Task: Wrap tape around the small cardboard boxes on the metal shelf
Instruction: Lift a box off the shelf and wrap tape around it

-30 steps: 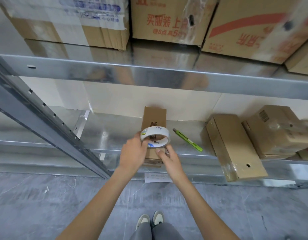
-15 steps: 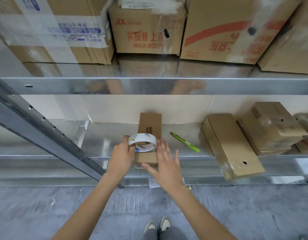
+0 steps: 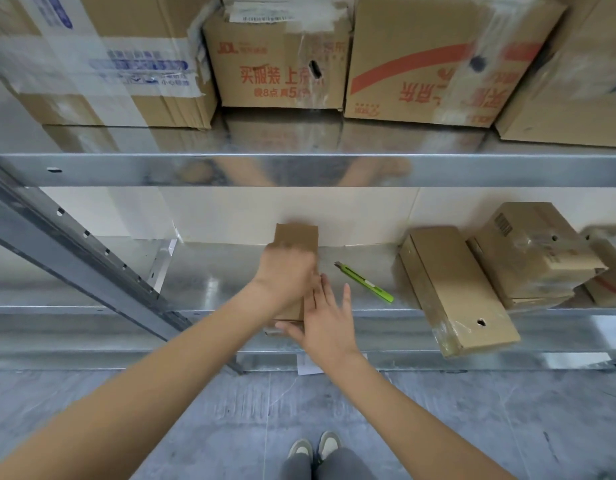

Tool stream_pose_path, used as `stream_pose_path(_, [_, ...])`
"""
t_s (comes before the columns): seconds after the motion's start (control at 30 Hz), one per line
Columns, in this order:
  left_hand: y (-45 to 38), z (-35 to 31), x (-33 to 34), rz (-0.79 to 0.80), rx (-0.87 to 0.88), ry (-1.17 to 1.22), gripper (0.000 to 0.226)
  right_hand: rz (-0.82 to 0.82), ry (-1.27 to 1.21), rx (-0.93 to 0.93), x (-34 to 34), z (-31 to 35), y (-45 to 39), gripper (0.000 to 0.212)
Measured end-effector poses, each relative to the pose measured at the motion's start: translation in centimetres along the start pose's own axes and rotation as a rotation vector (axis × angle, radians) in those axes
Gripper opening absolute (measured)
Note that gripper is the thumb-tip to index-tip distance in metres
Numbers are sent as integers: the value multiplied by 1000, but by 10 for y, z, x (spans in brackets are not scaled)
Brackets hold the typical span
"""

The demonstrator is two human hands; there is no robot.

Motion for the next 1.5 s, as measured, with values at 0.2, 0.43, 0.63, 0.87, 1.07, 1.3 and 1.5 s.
stream_pose_path(0.2, [-1,28,10,108,23,85,25,-41,14,28,1,-2,-1,100])
stream_pose_path(0.43, [-4,52,26,324,-23,184,37,-38,-24,34,5,-4,0,101])
stream_pose_path(0.63, [-11,55,52,790,-39,397,38,-20,-48,40,8,-5,0,100])
stream_pose_path(0.87, [-7,59,70,1014,-118,322,62,-13,-51,47,10,-5,3,103])
stream_pose_path(1.07, [-11,63,82,1032,-131,448,49,-2,-138,-13,6,-3,1,108])
stream_pose_path(1.3, [-11,79,85,951,-34,666,47,-59,-420,352,7,-129,-37,56])
stream_pose_path(1.5, [-13,75,87,952,-16,660,47,89,-190,470,31,-155,-60,28])
Point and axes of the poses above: each hand's wrist, its own y-axis away from the middle knuckle, its own x-axis out of the palm, z = x × y, the point moved 9 cm from there along -y, towards the middle knuckle, and after that the axes turned 10 degrees about z, right-handed, at the moved point
